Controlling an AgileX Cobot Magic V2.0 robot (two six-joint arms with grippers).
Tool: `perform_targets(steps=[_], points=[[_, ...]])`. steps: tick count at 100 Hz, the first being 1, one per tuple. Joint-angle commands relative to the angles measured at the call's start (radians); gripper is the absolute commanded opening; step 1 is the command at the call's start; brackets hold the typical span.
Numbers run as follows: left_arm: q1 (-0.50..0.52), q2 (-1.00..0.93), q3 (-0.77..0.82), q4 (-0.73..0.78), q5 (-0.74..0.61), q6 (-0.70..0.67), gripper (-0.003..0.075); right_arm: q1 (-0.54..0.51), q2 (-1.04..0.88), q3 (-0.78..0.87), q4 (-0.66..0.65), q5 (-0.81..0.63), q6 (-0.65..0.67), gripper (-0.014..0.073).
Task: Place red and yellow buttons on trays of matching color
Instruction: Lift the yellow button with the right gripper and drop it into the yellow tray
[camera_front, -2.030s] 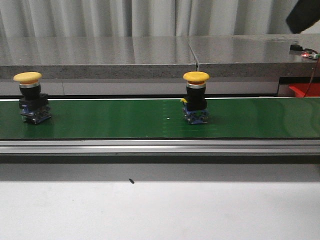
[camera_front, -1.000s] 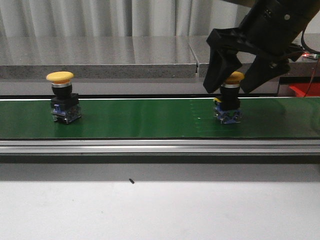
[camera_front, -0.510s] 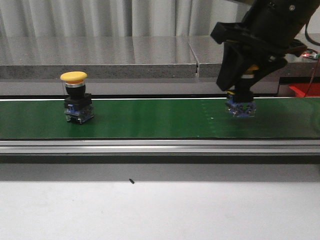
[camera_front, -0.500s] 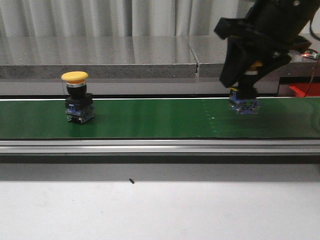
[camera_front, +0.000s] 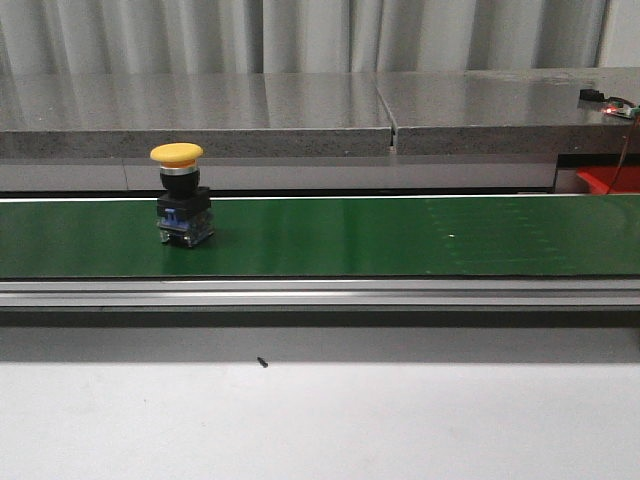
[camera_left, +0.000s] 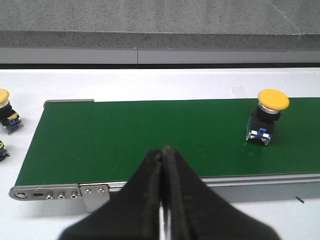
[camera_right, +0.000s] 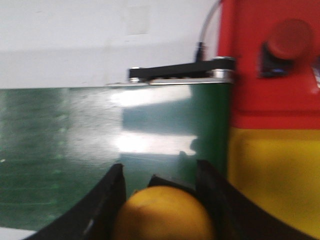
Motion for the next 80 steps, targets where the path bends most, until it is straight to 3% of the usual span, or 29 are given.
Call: perform_targets(steps=[1,20,80], points=[[-0.008,0.003,-0.029,-0.024,-0.063,-0.005,-0.0020,-0.097,-0.041,0.005,0.040,-0.060,0.000,0.0286],[-0.008,0.003,-0.029,-0.024,-0.063,-0.005,-0.0020,-0.212,-0.007,0.070,0.074,-0.164,0.000,0.0286],[-0.008,0.003,-0.029,-0.024,-0.063,-0.005,-0.0020,-0.197,0.206,0.152,0.101,-0.356,-0.016,0.0286]])
